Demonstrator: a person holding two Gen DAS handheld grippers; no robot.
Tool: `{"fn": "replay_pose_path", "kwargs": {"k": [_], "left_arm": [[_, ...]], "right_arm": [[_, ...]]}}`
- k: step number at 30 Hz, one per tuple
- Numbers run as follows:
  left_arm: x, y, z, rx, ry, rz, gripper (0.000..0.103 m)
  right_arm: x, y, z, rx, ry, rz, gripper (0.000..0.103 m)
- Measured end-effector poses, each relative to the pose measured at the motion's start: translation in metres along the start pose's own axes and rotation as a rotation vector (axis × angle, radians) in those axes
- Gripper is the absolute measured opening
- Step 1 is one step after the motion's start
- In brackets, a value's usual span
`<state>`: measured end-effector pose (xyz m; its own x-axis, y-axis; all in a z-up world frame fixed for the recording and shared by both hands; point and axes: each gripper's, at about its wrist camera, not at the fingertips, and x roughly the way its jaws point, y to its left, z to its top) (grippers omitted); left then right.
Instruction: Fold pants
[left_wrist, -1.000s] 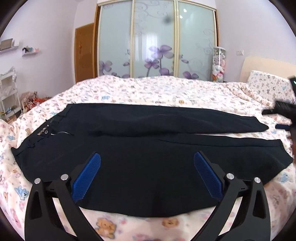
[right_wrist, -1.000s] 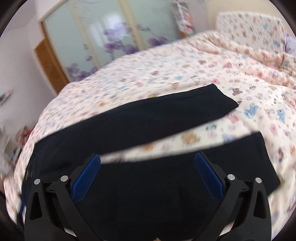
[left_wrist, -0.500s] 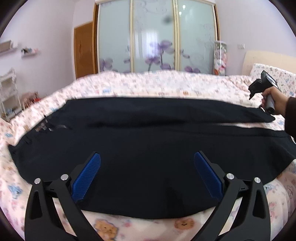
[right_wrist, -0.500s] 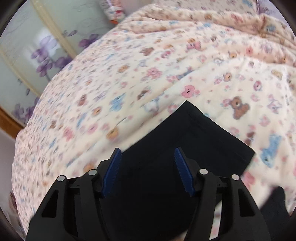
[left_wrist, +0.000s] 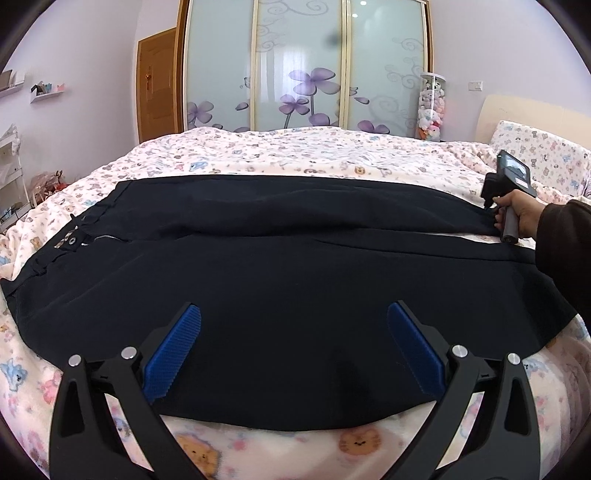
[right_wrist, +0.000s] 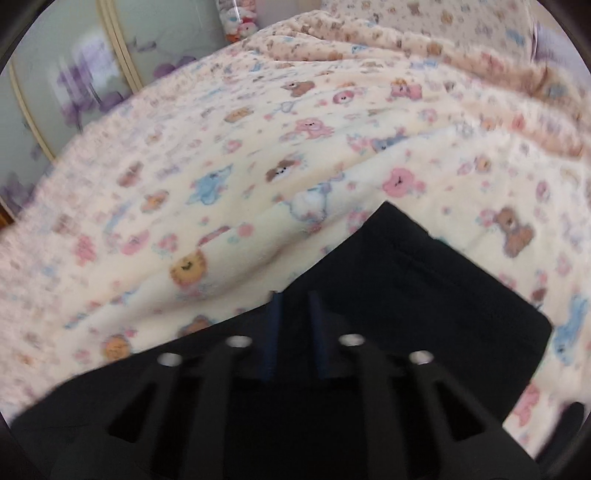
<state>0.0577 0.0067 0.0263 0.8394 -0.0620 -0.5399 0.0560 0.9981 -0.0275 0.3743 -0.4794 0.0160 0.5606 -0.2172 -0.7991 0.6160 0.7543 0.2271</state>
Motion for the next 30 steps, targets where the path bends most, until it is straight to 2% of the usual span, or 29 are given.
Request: {"fn": "replay_pose_path", "kwargs": {"k": [2,6,9,15,18,19,22,23,27,30], "left_arm": [[0.001,0.001,0.000,-0.006,0.005,-0.009,0.101],[0.002,0.005,0.001,-0.028,0.015,-0.029,0.101],[0.002,0.010,0.002,-0.059,0.013,-0.056,0.101],[-0.001,0.018,0.002,-0.125,0.001,-0.115,0.101],[0.002,0.022,0.005,-0.156,0.007,-0.175,0.101],[0.002,0.024,0.005,-0.175,0.003,-0.217,0.101],[-0.003,0.036,0.007,-0.227,-0.026,-0.354,0.101],[-0.004,0.040,0.008,-0.246,-0.027,-0.377,0.101],[-0.014,0.067,0.036,-0.357,-0.035,-0.387,0.101],[-0.013,0.074,0.068,-0.310,-0.047,-0.330,0.101]], "right_arm": [[-0.005,-0.012,0.001,0.037,0.002,0.073,0.003],[-0.020,-0.027,-0.003,0.086,-0.019,0.180,0.003],[-0.037,-0.041,-0.007,0.136,-0.043,0.299,0.002],[-0.092,-0.076,-0.027,0.165,-0.122,0.537,0.002],[-0.127,-0.094,-0.049,0.141,-0.163,0.640,0.002],[-0.138,-0.101,-0.060,0.129,-0.172,0.671,0.002],[-0.162,-0.122,-0.092,0.112,-0.172,0.732,0.002],[-0.166,-0.128,-0.102,0.110,-0.162,0.742,0.002],[-0.179,-0.155,-0.144,0.086,-0.138,0.742,0.000],[-0.187,-0.178,-0.160,0.112,-0.175,0.759,0.000]]}}
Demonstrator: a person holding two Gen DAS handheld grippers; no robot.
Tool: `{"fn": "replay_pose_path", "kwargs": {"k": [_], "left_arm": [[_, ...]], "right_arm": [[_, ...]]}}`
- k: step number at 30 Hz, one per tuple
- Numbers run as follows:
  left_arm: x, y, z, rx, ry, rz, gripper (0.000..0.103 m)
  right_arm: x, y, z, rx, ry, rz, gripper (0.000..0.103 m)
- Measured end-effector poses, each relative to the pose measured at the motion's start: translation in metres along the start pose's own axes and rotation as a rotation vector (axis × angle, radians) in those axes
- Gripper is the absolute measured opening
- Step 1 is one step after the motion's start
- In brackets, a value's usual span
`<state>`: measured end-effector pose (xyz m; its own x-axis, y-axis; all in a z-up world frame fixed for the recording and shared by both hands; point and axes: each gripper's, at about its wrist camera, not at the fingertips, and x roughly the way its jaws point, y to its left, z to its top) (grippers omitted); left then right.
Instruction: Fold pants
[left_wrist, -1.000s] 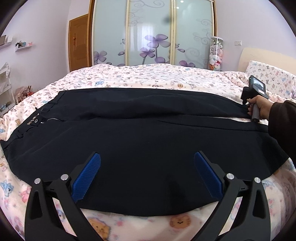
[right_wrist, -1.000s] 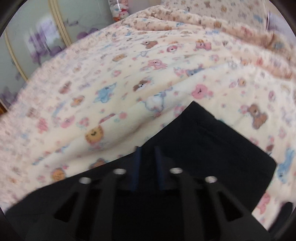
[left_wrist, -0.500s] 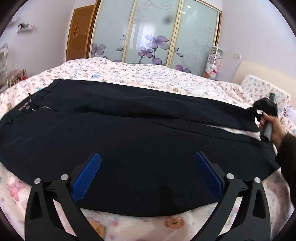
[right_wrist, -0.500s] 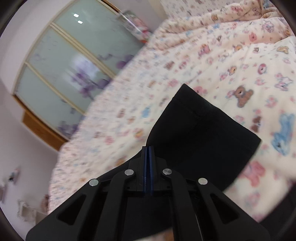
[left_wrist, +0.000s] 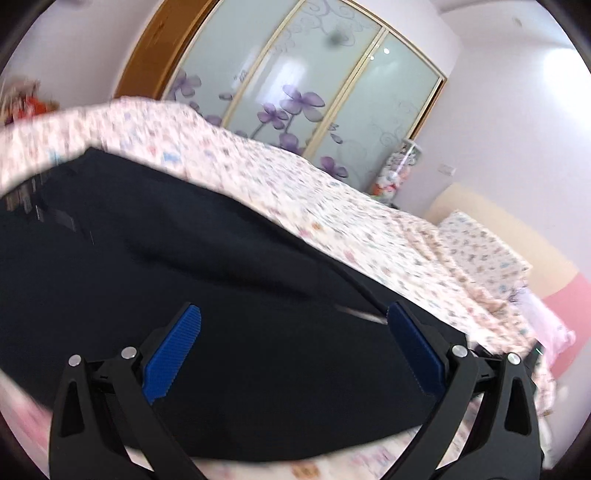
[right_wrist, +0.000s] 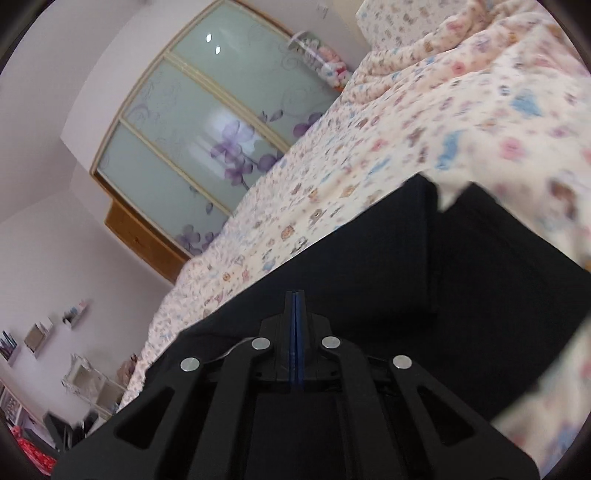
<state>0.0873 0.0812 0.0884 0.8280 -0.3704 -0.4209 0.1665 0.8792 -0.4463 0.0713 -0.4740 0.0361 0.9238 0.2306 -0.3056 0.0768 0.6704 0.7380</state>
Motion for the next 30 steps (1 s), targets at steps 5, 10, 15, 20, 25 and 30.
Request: {"fn": "replay_pose_path", "kwargs": {"k": [5,10,15,20,25,30], "left_arm": [[0.045,-0.003,0.069,0.007,0.090,0.001,0.101],[0.125,0.017,0.124,-0.207,0.199,-0.043,0.101],[0.220,0.030,0.130,-0.302,0.331,0.036,0.101],[0.285,0.054,0.114,-0.481,0.374,0.099,0.096],[0.337,0.044,0.112,-0.387,0.472,0.217,0.023],[0.335,0.048,0.099,-0.455,0.414,0.249,0.004]], "right_arm": [[-0.008,-0.023,-0.010,0.050,-0.025,0.042,0.001],[0.000,-0.038,-0.009,0.140,0.013,0.088,0.003],[0.002,-0.028,-0.009,0.082,0.019,0.079,0.058],[0.000,-0.014,-0.014,-0.009,0.010,0.083,0.063],[0.008,-0.013,-0.015,-0.026,0.050,0.095,0.063],[0.009,-0.016,-0.017,-0.016,0.067,0.107,0.063]]}}
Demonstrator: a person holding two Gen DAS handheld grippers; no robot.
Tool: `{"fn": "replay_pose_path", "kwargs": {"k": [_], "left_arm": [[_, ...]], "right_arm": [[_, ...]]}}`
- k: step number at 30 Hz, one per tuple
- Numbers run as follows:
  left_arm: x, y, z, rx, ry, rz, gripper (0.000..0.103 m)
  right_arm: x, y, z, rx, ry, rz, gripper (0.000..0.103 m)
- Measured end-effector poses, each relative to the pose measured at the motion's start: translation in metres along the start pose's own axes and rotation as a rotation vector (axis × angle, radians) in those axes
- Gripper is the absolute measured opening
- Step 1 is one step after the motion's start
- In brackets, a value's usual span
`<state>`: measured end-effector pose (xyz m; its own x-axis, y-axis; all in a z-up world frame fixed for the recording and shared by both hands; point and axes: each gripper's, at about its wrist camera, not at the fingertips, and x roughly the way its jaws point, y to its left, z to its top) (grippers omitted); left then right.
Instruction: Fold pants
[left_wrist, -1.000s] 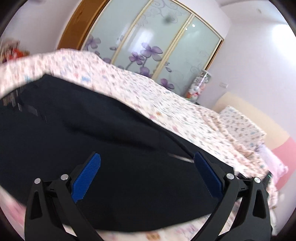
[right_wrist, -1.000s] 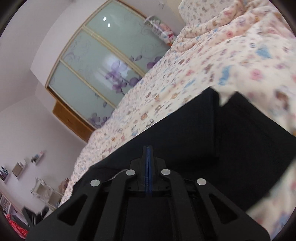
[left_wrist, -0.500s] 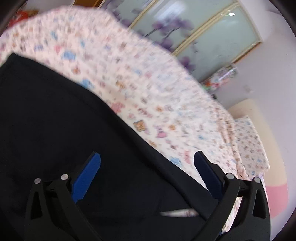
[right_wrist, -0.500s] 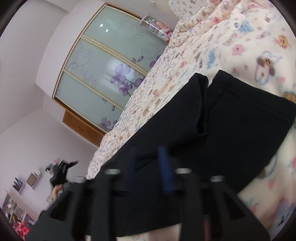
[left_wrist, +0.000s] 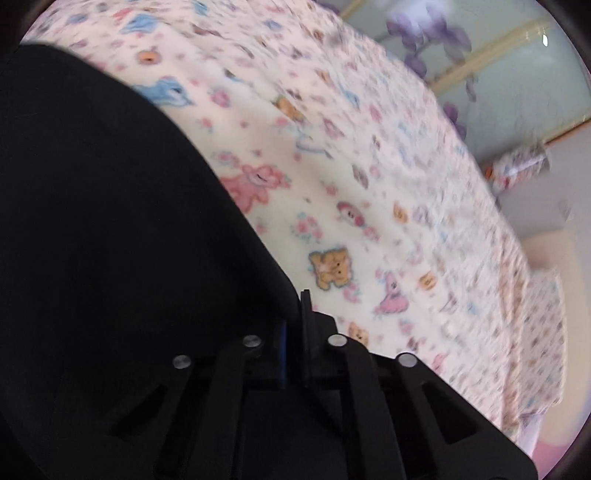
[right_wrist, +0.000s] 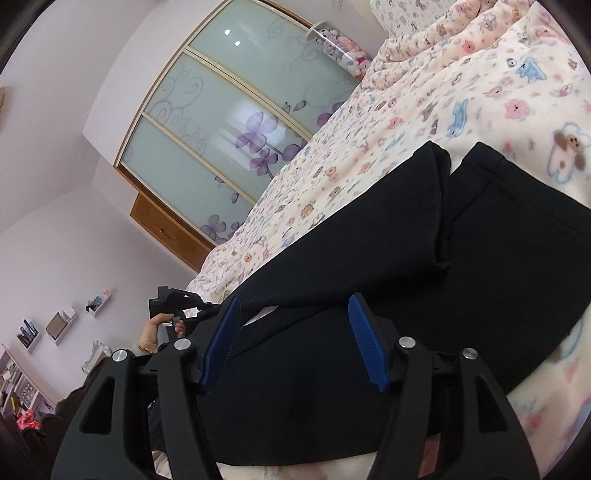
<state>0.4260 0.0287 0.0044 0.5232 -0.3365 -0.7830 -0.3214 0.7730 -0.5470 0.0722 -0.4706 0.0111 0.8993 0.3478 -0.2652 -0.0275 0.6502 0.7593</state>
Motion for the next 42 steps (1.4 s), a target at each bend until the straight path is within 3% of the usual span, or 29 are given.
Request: {"fn": "replay_pose_path", "kwargs": {"k": [5,10,12,14,19,23,25,27,29,31,38,42], "left_arm": [[-0.044,0.000,-0.025,0.055,-0.125,-0.023,0.003],[-0.093,0.003,-0.046,0.076,-0.193,-0.047,0.003],[-0.106,0.005,-0.053,0.086,-0.211,-0.049,0.004],[-0.119,0.009,-0.059,0.082,-0.222,-0.055,0.004],[-0.140,0.015,-0.071,0.080,-0.232,-0.058,0.004],[-0.151,0.014,-0.080,0.087,-0.244,-0.055,0.004],[-0.155,0.016,-0.083,0.083,-0.248,-0.056,0.004],[-0.159,0.018,-0.087,0.086,-0.251,-0.054,0.004],[-0.163,0.021,-0.092,0.088,-0.255,-0.049,0.004],[-0.167,0.024,-0.095,0.088,-0.258,-0.049,0.004],[-0.189,0.032,-0.114,0.112,-0.282,-0.055,0.004],[-0.206,0.037,-0.128,0.128,-0.310,-0.068,0.004]], "right_arm": [[0.004,-0.005,0.011,0.047,0.029,0.043,0.078],[0.014,-0.028,0.022,0.308,0.137,0.209,0.078],[0.015,-0.031,0.023,0.366,0.162,0.210,0.078],[0.016,-0.031,0.025,0.391,0.170,0.168,0.076],[0.015,-0.032,0.026,0.403,0.195,-0.080,0.067],[0.021,-0.039,0.023,0.412,0.189,-0.149,0.065],[0.022,-0.042,0.024,0.388,0.152,-0.167,0.057],[0.026,-0.041,0.024,0.351,0.120,-0.198,0.042],[0.026,-0.046,0.023,0.349,0.115,-0.203,0.017],[0.023,-0.055,0.021,0.366,0.112,-0.188,0.007],[0.002,-0.051,0.024,0.356,0.049,-0.091,0.004],[-0.026,-0.039,0.033,0.314,-0.051,-0.036,0.003]]}}
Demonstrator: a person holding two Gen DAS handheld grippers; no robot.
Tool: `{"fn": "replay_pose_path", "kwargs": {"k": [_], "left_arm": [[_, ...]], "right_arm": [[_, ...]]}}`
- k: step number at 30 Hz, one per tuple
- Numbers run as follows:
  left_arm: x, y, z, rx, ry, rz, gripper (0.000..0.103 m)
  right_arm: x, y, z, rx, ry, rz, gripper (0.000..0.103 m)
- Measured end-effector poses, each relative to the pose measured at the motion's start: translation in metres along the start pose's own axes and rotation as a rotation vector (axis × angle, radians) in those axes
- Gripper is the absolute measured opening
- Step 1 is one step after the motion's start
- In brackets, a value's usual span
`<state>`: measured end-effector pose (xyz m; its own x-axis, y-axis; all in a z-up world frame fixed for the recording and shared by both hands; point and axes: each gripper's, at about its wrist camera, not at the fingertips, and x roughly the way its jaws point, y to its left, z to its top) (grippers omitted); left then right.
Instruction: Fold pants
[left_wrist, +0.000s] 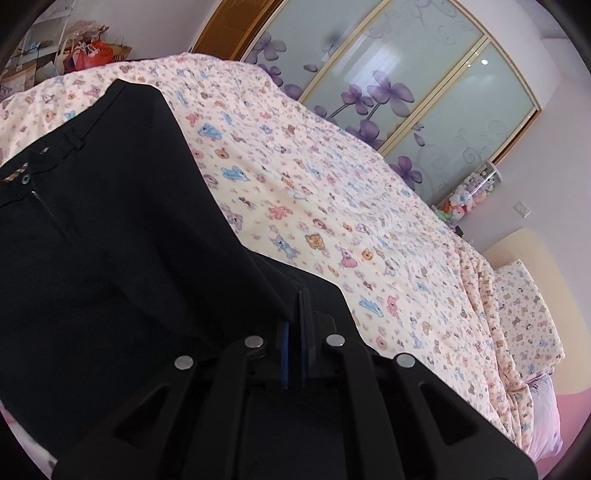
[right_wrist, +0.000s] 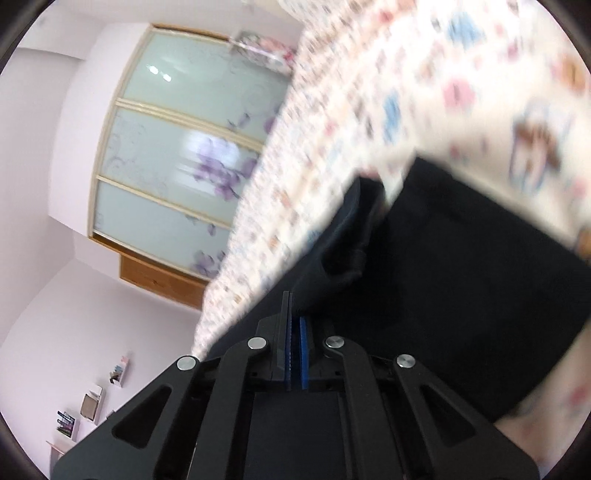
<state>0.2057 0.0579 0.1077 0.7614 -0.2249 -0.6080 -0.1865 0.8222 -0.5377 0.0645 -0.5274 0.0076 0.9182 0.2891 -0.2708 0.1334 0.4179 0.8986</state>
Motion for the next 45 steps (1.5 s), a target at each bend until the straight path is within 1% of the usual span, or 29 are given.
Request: {"fn": "replay_pose_path", "kwargs": {"k": [3,5,7,10,11,12,16,18,20,22,23,24,25,26,27,28,29,30,31,32,34,36,38,39,40,41,42,43,45], "left_arm": [[-0.019,0.005,-0.011,-0.002,-0.014,-0.027,0.004],[-0.035,0.010,-0.025,0.003,-0.028,-0.059,0.005],[-0.051,0.014,-0.041,0.015,-0.047,-0.085,0.005],[-0.066,0.025,-0.069,0.018,-0.055,-0.095,0.007],[-0.068,0.033,-0.081,0.007,-0.042,-0.097,0.007],[-0.067,0.037,-0.088,-0.002,-0.026,-0.100,0.008],[-0.061,0.075,-0.127,-0.104,0.061,-0.115,0.008],[-0.059,0.089,-0.142,-0.136,0.074,-0.115,0.008],[-0.060,0.096,-0.158,-0.133,0.063,-0.115,0.007],[-0.063,0.098,-0.166,-0.105,0.053,-0.109,0.006],[-0.067,0.097,-0.169,-0.091,0.046,-0.107,0.009],[-0.072,0.096,-0.170,-0.076,0.033,-0.105,0.015],[-0.079,0.095,-0.170,-0.056,0.012,-0.104,0.036],[-0.089,0.095,-0.166,-0.037,-0.016,-0.098,0.063],[-0.100,0.098,-0.161,-0.029,-0.045,-0.085,0.075],[-0.109,0.100,-0.156,-0.030,-0.072,-0.077,0.085],[-0.121,0.105,-0.146,-0.033,-0.113,-0.078,0.088],[-0.130,0.108,-0.139,-0.032,-0.136,-0.079,0.089],[-0.143,0.114,-0.126,-0.026,-0.180,-0.071,0.091],[-0.154,0.121,-0.114,-0.014,-0.224,-0.057,0.099],[-0.165,0.135,-0.089,0.008,-0.260,0.003,0.101],[-0.160,0.151,-0.064,0.022,-0.217,0.031,0.101],[-0.140,0.178,-0.034,-0.025,-0.101,0.051,0.100],[-0.133,0.188,-0.027,-0.071,-0.057,0.037,0.099],[-0.123,0.206,-0.017,-0.158,-0.001,-0.014,0.097],[-0.114,0.222,-0.010,-0.245,0.036,-0.075,0.096],[-0.108,0.231,-0.005,-0.292,0.050,-0.097,0.096],[-0.100,0.240,0.000,-0.336,0.065,-0.115,0.096],[-0.089,0.248,0.005,-0.354,0.081,-0.134,0.096]], "right_arm": [[-0.027,0.004,0.008,-0.003,-0.066,0.071,0.003],[-0.042,0.006,0.012,-0.013,-0.101,0.095,0.003],[-0.052,0.008,0.012,-0.024,-0.117,0.096,0.003],[-0.060,0.002,0.010,-0.015,-0.115,0.061,0.003],[-0.055,0.005,0.010,-0.003,-0.109,0.044,0.003],[-0.059,-0.004,0.008,0.018,-0.099,0.025,0.003],[-0.062,-0.026,0.002,0.090,-0.061,-0.034,0.003],[-0.065,-0.034,-0.001,0.113,-0.050,-0.063,0.003],[-0.067,-0.040,-0.003,0.135,-0.041,-0.094,0.003],[-0.064,-0.047,-0.007,0.148,-0.025,-0.136,0.003],[-0.064,-0.049,-0.009,0.148,-0.019,-0.153,0.003],[-0.061,-0.049,-0.008,0.147,-0.016,-0.162,0.003],[-0.061,-0.049,-0.009,0.146,-0.014,-0.170,0.003],[-0.060,-0.050,-0.008,0.143,-0.014,-0.174,0.003],[-0.060,-0.050,-0.008,0.142,-0.017,-0.176,0.003],[-0.061,-0.049,-0.009,0.138,-0.019,-0.174,0.003],[-0.061,-0.049,-0.009,0.136,-0.022,-0.173,0.003],[-0.064,-0.047,-0.010,0.132,-0.029,-0.165,0.003],[-0.065,-0.044,-0.010,0.124,-0.035,-0.164,0.003],[-0.066,-0.041,-0.011,0.111,-0.041,-0.167,0.003],[-0.066,-0.031,-0.011,0.060,-0.059,-0.198,0.003],[-0.063,-0.025,-0.013,0.016,-0.065,-0.239,0.003],[-0.059,-0.028,-0.014,0.018,-0.061,-0.264,0.003],[-0.058,-0.031,-0.014,0.028,-0.056,-0.272,0.003],[-0.057,-0.032,-0.015,0.027,-0.055,-0.276,0.003],[-0.056,-0.032,-0.014,0.023,-0.055,-0.281,0.003],[-0.055,-0.031,-0.015,0.013,-0.057,-0.289,0.003],[-0.054,-0.031,-0.015,0.003,-0.059,-0.296,0.003],[-0.052,-0.030,-0.015,-0.014,-0.061,-0.311,0.003]]}}
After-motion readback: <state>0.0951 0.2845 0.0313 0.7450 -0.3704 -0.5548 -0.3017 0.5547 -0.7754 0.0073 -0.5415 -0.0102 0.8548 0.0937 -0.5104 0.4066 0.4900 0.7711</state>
